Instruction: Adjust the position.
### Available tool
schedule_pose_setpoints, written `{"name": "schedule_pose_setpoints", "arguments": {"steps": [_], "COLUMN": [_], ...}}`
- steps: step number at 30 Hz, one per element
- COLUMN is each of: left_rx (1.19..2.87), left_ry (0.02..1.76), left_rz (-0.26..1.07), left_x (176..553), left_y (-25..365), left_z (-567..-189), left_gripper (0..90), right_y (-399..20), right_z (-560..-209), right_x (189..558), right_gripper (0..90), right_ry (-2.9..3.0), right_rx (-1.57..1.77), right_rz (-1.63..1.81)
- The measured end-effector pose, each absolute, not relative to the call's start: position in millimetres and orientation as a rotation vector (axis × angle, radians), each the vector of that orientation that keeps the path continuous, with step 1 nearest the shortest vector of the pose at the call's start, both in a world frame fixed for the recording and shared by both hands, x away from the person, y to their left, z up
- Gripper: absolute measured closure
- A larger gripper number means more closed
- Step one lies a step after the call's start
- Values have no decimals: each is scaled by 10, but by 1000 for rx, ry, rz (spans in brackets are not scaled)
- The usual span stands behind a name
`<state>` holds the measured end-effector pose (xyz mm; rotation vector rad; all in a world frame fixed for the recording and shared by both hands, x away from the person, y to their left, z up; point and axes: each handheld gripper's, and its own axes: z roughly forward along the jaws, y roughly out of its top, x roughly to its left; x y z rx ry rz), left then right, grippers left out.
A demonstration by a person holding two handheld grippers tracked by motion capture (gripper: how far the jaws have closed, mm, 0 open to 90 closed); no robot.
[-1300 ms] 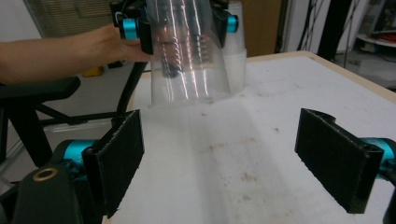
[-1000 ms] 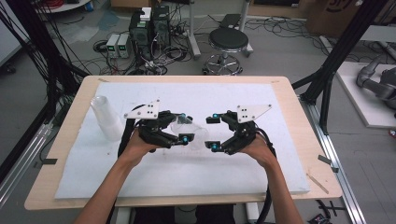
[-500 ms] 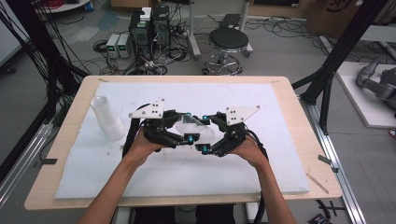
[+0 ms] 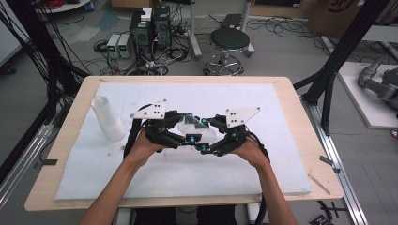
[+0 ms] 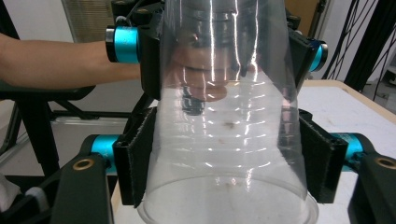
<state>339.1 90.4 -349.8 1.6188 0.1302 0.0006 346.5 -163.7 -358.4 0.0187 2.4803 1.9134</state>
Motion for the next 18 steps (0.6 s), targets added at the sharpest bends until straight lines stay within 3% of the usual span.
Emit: {"name": "schedule_pose_setpoints", "arguments": {"steps": [4, 6, 8, 14, 18], "left_rx": [1622, 1625, 1632, 1655, 1779], "left_ry": [130, 160, 179, 176, 188], "left_rz": [7, 31, 36, 56, 109], "left_x": [3386, 3374, 3368, 3338, 3308], "left_y": [901, 893, 903, 971, 1011], "left_z": [-3499, -3495, -3495, -3478, -3451], "left_gripper": [368, 136, 79, 63, 63], "right_y": [-1648, -1651, -1663, -1686, -1688], "right_z": [-3579, -3577, -3575, -3573, -3580], "right_x": [3462, 3464, 3462, 3473, 3469], "right_gripper": [324, 324, 326, 327, 332], "right_ry": [2476, 2468, 2472, 2470, 2501], "right_rx": [13, 7, 24, 39, 61], "right_rz": [1902, 1900, 1898, 1889, 1814]}}
